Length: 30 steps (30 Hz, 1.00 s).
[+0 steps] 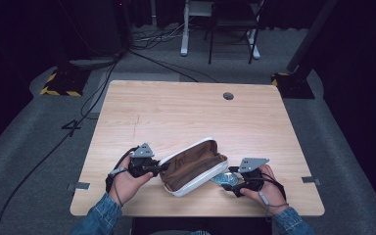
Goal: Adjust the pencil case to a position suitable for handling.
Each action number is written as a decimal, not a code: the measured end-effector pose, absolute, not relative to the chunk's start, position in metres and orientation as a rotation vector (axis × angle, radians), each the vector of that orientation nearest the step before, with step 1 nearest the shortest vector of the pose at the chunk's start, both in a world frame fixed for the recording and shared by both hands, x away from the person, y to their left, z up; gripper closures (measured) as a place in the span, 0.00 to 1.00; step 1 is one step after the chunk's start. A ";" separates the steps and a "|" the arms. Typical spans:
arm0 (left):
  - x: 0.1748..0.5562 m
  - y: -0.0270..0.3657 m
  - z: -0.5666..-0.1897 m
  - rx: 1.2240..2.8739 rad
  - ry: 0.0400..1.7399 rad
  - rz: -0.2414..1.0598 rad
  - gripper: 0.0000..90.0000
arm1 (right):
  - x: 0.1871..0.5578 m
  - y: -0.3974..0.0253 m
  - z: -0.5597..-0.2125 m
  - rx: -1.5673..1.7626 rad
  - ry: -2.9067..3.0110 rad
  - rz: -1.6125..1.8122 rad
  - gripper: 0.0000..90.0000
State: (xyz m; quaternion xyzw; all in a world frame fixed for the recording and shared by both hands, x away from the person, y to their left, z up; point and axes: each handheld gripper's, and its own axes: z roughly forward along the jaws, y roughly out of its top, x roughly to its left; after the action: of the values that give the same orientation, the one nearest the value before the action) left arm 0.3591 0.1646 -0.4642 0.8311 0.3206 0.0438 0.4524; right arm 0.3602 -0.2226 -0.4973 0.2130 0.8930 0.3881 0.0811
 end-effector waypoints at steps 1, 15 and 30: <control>0.359 0.165 -0.465 2.045 0.795 0.106 0.90 | 0.361 -0.221 -0.499 0.624 2.682 1.145 0.33; 0.361 0.165 -0.470 1.988 0.796 0.097 0.53 | 0.361 -0.222 -0.499 0.593 2.677 1.137 0.43; 0.361 0.162 -0.463 1.997 0.772 0.132 0.37 | 0.358 -0.234 -0.491 0.621 2.667 1.157 0.44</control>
State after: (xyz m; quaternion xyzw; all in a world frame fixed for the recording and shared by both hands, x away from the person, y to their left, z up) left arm 0.3606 0.1621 -0.4633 0.8179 0.3160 0.0540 0.4778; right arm 0.3576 -0.2336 -0.4907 0.2081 0.8940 0.3878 0.0846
